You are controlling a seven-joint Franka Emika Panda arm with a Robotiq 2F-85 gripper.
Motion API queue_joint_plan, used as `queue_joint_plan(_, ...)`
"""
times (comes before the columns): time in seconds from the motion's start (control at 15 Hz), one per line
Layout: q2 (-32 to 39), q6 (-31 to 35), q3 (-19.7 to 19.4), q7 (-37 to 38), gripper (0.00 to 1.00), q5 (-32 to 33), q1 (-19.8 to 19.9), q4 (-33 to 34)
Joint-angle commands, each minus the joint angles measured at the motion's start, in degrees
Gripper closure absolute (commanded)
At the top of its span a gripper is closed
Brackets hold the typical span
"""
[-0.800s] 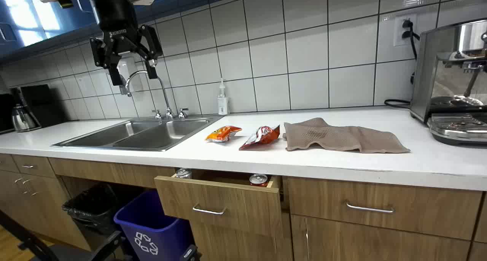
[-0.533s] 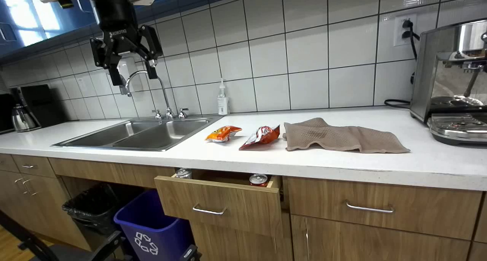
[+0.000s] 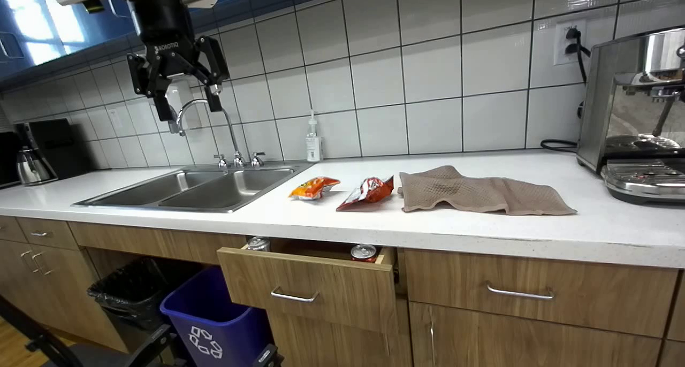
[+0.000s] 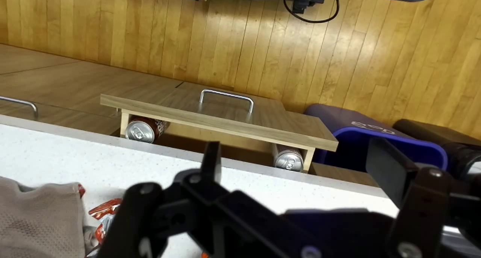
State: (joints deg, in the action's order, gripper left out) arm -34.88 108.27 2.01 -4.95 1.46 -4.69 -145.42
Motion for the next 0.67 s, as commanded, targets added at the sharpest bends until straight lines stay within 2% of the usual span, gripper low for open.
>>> queue_joint_plan(0.0,-0.8,2.8,0.5,0.6,0.00,0.9,0.3,-1.2)
queue_joint_plan(0.6,0.4,11.8,-0.1,0.5,0.00,2.3,1.2,-5.1)
